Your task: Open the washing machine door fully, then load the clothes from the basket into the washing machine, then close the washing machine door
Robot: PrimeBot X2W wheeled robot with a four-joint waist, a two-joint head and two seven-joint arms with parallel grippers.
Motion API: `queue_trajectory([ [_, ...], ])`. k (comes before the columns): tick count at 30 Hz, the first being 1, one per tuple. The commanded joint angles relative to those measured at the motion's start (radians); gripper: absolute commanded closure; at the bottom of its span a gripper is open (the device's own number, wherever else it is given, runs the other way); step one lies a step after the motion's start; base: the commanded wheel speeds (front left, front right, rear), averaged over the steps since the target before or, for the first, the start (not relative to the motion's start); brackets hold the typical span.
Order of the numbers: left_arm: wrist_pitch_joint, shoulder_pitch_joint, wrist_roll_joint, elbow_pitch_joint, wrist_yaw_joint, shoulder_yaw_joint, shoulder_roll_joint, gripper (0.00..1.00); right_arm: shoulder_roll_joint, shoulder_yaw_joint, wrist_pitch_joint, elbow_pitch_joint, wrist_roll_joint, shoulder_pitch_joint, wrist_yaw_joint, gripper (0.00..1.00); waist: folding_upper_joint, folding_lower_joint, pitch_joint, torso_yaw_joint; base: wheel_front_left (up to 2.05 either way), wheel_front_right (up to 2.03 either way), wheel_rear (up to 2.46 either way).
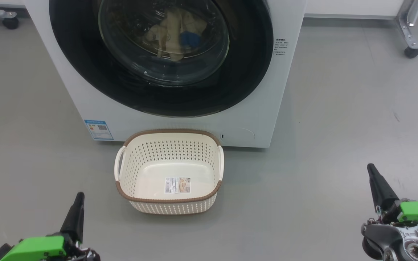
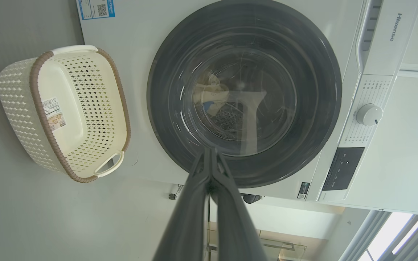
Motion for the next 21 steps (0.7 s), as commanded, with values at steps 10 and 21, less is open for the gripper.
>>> queue_trajectory([
  [10,0.006,-0.05,-0.005,-0.029,-0.007,0.037,0.017,1.0,-0.004,0.014,0.005,-0.031,-0.007,-0.055,-0.003,1.0,0.0,0.0,0.0,0.0,0.0,0.0,0.0],
  [21,0.006,-0.05,-0.005,-0.029,-0.007,0.037,0.017,1.0,-0.004,0.013,0.005,-0.031,-0.007,-0.055,-0.003,1.0,0.0,0.0,0.0,0.0,0.0,0.0,0.0],
])
